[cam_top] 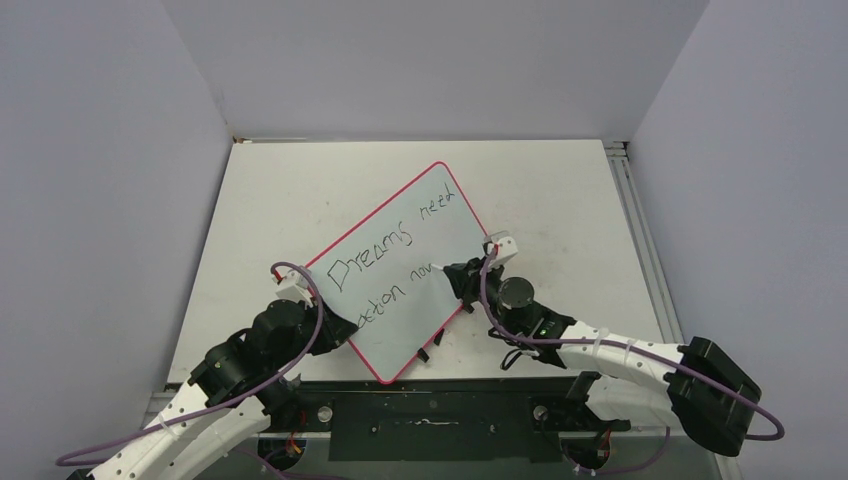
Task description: Write a sentence on the whiteboard
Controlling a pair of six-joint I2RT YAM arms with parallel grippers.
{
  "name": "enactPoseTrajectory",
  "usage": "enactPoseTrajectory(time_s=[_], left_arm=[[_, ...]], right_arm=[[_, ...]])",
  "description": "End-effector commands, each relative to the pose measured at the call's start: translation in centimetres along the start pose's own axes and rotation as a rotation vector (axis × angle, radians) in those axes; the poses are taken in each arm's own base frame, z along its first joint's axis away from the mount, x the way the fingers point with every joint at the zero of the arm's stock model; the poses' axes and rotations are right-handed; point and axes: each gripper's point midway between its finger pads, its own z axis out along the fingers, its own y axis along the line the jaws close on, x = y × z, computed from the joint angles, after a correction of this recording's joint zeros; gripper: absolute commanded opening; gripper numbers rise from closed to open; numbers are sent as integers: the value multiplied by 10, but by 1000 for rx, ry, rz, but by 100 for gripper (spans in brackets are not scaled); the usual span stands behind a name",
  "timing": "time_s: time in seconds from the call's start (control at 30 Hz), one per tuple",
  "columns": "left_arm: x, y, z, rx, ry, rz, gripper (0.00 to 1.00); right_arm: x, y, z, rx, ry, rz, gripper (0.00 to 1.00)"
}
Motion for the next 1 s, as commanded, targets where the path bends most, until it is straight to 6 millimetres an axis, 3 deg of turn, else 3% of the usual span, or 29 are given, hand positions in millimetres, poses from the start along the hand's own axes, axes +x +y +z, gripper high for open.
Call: enactPoseTrajectory(time_s=[0.0, 0.3, 0.73, 0.97], left_arm=[[-9, 0, -2, -14, -35, -1, 11], [-9, 0, -3, -11, -38, -1, 11], [-9, -1, -3, -9, -40, -2, 11], [-9, 0, -3, -11, -38, -1, 11]], right_arm=[[-28, 9, 10, -15, -79, 3, 5], [-23, 6, 8, -8, -67, 3, 5], [4, -12, -9, 34, -11, 25, 5], [-4, -11, -4, 40, -33, 14, 5]])
